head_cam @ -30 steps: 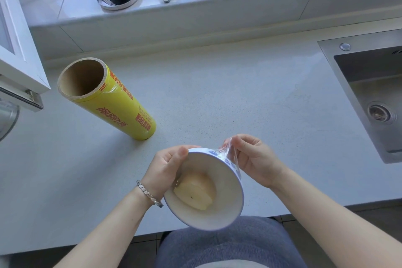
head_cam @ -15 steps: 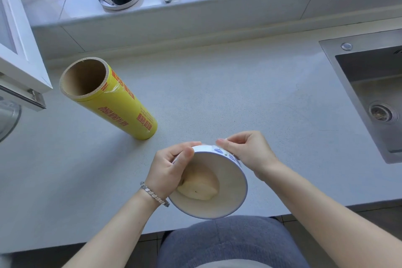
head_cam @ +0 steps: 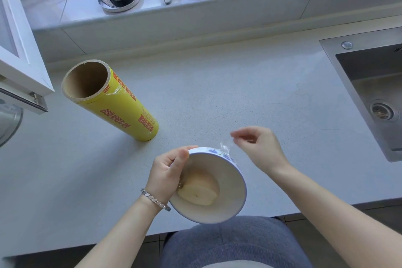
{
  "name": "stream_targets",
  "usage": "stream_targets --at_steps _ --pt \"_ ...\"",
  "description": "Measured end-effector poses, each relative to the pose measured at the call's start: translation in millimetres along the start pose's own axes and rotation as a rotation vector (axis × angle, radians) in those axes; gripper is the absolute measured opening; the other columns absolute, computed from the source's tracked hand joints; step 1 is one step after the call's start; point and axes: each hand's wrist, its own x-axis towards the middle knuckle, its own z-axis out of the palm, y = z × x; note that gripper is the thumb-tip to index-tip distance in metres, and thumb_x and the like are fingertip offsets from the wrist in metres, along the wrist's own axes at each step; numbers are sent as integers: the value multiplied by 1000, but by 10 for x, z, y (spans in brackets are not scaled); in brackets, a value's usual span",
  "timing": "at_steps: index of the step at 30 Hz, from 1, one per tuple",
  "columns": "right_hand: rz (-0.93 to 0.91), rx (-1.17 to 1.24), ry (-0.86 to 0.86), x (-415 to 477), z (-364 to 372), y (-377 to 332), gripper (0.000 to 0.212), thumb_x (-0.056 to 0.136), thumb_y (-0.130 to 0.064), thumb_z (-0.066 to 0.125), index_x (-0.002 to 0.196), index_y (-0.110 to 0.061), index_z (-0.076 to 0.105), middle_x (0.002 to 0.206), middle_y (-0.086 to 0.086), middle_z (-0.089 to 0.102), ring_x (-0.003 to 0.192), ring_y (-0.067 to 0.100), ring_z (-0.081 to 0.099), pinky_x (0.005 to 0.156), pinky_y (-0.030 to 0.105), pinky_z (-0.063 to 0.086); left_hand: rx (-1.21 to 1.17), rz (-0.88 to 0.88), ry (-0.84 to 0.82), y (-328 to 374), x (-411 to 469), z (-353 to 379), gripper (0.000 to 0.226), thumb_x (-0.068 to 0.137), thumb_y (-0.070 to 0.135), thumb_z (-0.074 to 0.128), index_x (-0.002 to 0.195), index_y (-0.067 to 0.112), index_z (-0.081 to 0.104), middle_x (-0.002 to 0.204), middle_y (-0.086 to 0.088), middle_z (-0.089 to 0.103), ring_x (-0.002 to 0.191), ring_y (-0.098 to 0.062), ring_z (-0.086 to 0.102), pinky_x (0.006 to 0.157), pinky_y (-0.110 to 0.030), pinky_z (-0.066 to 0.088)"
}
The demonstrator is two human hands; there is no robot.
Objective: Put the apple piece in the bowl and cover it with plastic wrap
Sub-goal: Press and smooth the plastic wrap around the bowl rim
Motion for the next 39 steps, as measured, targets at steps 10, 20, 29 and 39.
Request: stream_targets --at_steps 10,20,29,39 --pt "42 284 -485 -111 34 -60 21 87 -26 52 101 -20 67 92 -7 70 79 -5 63 73 9 47 -72 -17 -7 33 44 -8 59 50 82 59 76 33 76 79 11 75 81 -19 64 78 -43 51" --pt "81 463 -472 16 -25 -68 16 70 -29 68 72 -13 68 70 -1 68 68 12 60 64 16 50 -128 -23 -38 77 32 -28 62 44 81 63 76 30 76 76 9 75 72 -7 67 63 -21 53" --pt "-91 279 -432 -27 -130 -78 16 76 1 66 71 -12 73 70 -7 73 70 6 66 69 13 52 -150 -46 -36 79 37 -59 65 43 80 65 77 26 77 78 5 75 74 -11 68 64 -24 55" --pt "180 174 -432 16 34 -49 27 89 -15 55 64 -7 59 44 -9 57 39 -1 49 46 11 42 -141 -33 -57 104 13 -7 65 45 81 63 78 27 77 79 5 75 79 -18 66 73 -38 52"
